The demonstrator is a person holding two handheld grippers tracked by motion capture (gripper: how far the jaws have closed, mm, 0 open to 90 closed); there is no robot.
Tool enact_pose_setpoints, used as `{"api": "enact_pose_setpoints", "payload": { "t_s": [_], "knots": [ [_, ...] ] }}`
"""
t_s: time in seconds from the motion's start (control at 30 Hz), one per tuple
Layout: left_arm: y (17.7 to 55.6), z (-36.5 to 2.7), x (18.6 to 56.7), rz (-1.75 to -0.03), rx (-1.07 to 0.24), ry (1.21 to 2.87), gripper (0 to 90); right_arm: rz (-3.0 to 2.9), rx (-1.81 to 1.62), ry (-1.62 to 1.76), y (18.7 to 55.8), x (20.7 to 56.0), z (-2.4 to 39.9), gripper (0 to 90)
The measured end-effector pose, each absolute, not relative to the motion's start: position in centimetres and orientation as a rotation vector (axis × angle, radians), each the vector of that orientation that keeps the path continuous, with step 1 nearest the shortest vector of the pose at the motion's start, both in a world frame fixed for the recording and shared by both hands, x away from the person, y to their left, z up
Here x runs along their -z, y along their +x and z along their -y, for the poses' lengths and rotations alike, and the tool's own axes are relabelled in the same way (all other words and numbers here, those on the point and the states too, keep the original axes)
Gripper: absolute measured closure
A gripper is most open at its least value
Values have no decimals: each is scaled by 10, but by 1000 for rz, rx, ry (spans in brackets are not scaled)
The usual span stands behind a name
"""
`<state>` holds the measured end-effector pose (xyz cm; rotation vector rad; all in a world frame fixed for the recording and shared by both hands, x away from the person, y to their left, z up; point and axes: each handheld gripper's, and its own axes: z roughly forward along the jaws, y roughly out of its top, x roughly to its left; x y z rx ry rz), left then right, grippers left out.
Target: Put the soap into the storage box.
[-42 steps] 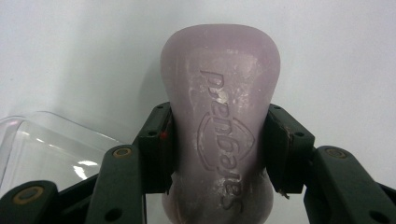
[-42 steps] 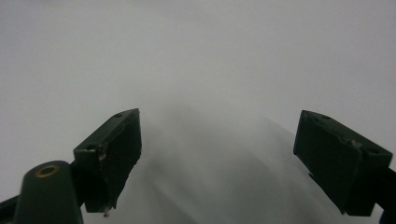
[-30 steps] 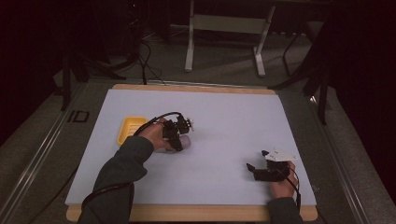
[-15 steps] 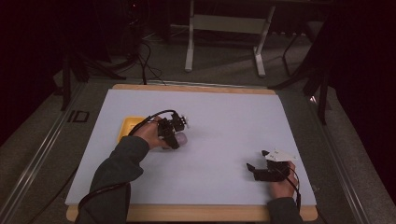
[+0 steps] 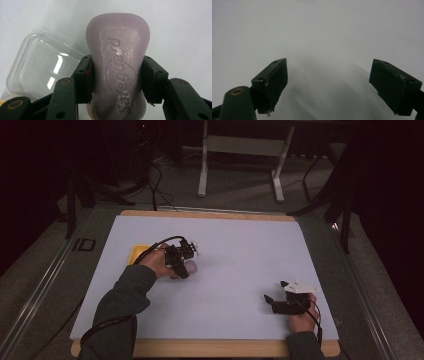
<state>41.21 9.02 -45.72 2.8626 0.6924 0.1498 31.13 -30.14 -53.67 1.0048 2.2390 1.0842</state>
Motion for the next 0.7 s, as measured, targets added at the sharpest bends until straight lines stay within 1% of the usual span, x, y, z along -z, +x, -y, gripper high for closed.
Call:
{"api": "enact_pose_setpoints", "payload": {
  "t_s": [0.7],
  "knots": [
    [414,-105,452,-784,-166,2842,499,-2233,-1086,1003,311,537,302,149]
  ]
}}
